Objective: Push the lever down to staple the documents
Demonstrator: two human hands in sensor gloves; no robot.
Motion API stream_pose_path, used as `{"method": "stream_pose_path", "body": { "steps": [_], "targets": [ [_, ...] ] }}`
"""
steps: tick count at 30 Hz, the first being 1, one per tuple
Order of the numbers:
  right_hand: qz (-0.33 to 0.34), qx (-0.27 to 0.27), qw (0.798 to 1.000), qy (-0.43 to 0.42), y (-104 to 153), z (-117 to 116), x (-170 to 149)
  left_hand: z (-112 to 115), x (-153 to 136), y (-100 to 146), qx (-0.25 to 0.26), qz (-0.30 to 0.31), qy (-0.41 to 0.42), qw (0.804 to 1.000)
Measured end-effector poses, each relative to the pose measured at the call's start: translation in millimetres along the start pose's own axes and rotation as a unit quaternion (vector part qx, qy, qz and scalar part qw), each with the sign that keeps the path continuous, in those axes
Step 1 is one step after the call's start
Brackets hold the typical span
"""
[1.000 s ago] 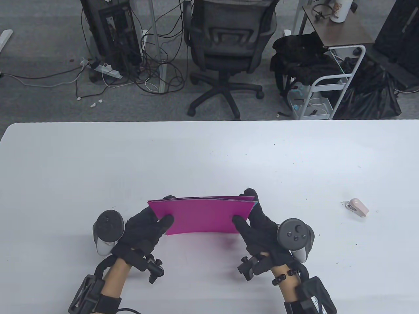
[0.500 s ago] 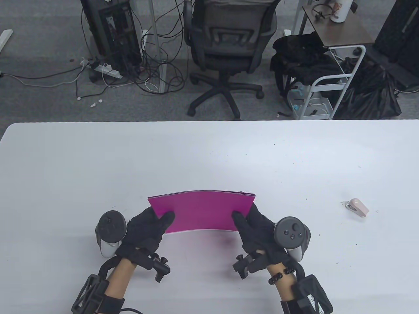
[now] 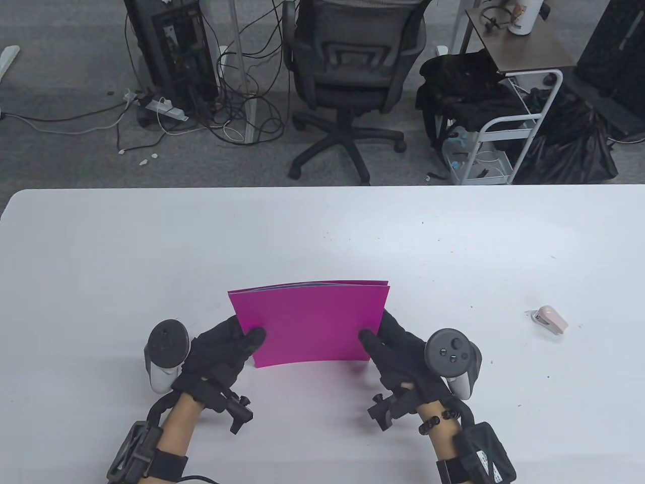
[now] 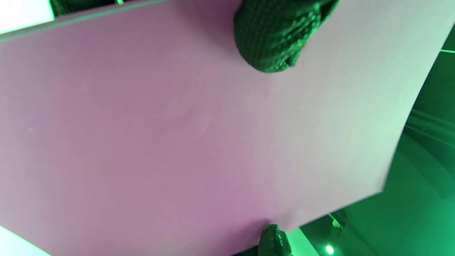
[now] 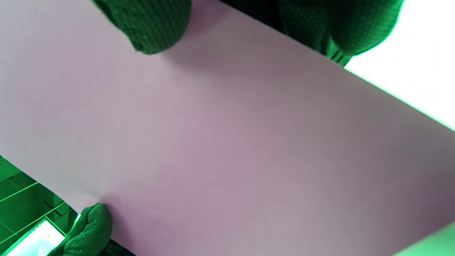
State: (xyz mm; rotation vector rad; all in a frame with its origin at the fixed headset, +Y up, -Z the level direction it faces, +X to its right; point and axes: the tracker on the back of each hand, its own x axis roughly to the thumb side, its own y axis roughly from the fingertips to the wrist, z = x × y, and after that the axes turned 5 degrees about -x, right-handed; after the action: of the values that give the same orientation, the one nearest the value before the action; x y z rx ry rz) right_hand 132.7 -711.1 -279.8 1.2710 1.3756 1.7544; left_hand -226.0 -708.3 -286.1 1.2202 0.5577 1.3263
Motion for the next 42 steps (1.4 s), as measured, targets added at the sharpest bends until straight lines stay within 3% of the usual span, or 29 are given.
{"method": "stream_pose_path", "body": {
  "steps": [25, 42],
  "targets": [
    [-0.004, -0.002, 1.000, 0.016, -0.8, 0.9, -1.6, -1.8, -7.2, -0.4, -0.014, 0.005, 0.027, 1.000],
    [0.011, 0.000, 0.998, 0.055, -1.7, 3.5, 1.0, -8.4, 6.2, -0.2, 0.054, -0.009, -0.042, 0.998]
  ]
}}
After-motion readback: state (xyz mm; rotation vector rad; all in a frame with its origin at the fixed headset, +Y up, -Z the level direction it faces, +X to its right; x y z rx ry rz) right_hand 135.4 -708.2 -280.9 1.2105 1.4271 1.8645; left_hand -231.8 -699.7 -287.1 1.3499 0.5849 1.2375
